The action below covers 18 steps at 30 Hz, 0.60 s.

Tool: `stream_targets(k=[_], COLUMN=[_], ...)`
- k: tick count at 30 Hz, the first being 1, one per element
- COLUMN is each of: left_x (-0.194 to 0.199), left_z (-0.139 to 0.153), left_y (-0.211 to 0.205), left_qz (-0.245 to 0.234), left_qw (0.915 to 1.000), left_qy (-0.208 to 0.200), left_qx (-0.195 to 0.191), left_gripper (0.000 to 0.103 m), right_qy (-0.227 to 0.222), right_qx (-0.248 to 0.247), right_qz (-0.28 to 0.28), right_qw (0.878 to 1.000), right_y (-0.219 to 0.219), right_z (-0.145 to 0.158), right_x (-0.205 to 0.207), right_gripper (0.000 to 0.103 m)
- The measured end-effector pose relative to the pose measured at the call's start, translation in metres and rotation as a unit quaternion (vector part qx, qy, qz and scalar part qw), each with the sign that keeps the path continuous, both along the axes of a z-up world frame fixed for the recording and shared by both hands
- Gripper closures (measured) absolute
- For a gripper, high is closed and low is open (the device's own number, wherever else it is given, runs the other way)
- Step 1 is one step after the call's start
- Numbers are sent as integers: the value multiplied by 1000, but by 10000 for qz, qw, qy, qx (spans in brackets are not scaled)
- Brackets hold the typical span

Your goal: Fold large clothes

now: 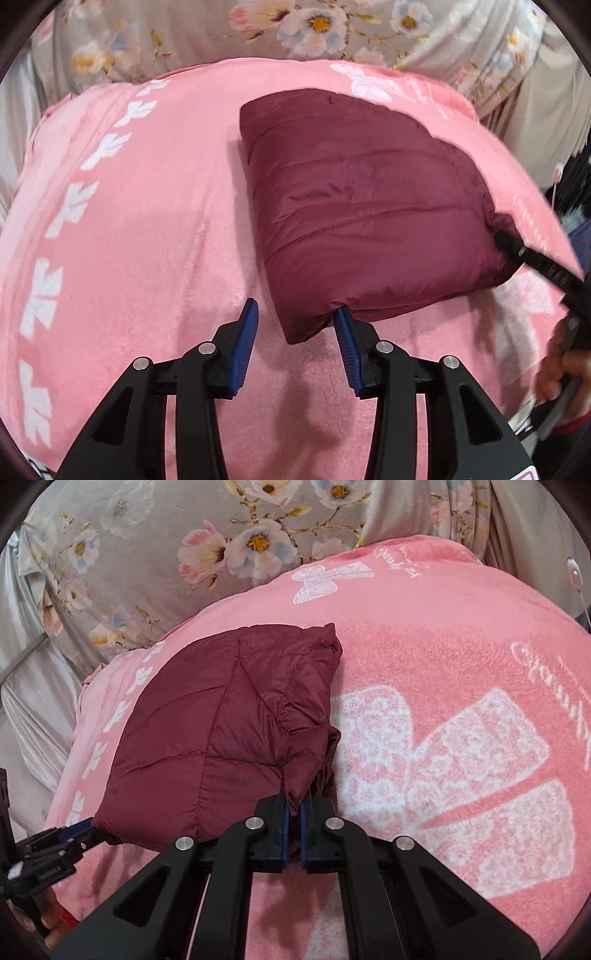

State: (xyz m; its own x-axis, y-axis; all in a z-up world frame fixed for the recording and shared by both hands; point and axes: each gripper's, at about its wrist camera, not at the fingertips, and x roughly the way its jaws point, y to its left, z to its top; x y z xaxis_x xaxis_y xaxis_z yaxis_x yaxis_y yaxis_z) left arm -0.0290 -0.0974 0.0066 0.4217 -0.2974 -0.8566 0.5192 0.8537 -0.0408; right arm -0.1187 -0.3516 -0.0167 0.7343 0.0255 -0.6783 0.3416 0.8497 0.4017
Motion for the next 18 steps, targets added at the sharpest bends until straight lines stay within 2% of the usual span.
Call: stream_targets(k=[2, 4, 9, 10, 13, 15, 18], left_x=[0, 1, 3, 6, 17, 24, 22], left_z=[-10, -15, -5, -7, -21, -30, -34], left_y=[-5, -6, -7, -7, -4, -2, -6], left_qz=[-6, 14, 88, 113, 284, 338, 306], left_qw=[9999, 9994, 9996, 9997, 9994, 9986, 9989], left_qy=[142, 336, 155, 152, 211, 396, 278], left_qx=[79, -35, -214, -171, 65, 43, 207], left_gripper=[61, 61, 60, 57, 62, 63, 64], right_qy=[-89, -187, -348, -311, -30, 258, 513], right_qx=[87, 105, 37, 10, -126, -283, -447], right_qz=[21, 62, 113, 120, 94, 98, 104], right_qw=[9999, 9997, 9993, 9994, 9999, 9992, 9976], right_y=[-2, -3, 0, 1, 6, 12, 19], right_z=[6, 14, 29, 28, 14, -4, -22], right_x=[0, -4, -10, -9, -2, 4, 10], right_gripper=[100, 100, 100, 100, 100, 100, 100])
